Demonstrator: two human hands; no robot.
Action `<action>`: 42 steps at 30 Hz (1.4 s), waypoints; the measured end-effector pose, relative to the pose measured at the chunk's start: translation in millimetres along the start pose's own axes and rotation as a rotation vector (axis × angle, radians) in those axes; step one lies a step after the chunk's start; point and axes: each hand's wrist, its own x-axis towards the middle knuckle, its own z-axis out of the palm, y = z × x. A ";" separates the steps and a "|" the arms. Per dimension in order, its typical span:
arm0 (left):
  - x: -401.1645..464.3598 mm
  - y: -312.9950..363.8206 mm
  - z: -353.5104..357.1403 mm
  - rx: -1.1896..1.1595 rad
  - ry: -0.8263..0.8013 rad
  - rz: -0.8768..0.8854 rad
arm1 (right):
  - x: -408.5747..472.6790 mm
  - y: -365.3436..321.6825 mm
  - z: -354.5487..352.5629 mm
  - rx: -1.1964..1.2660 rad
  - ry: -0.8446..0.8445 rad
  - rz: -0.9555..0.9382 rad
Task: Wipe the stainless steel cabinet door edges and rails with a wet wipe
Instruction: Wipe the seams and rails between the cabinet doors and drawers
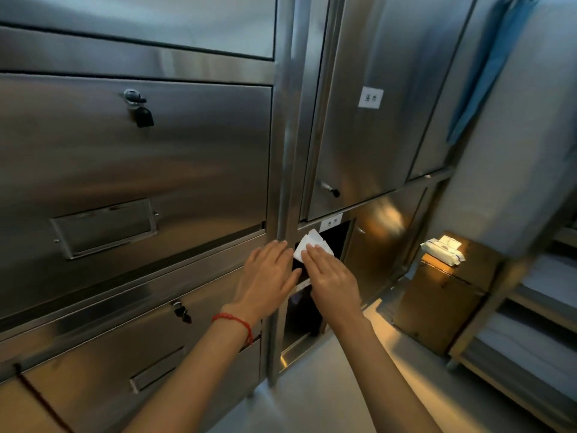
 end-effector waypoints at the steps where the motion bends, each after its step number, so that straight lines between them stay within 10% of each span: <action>1: 3.8 -0.9 0.5 -0.003 -0.006 0.019 | 0.6 2.8 0.3 -0.008 0.003 0.001; 21: 47.3 22.9 30.8 -0.149 -0.018 0.358 | -28.7 23.5 -32.9 -0.259 0.009 0.358; 42: 68.3 235.0 58.1 -0.293 -0.056 0.665 | -147.2 127.1 -136.2 -0.439 -0.005 0.661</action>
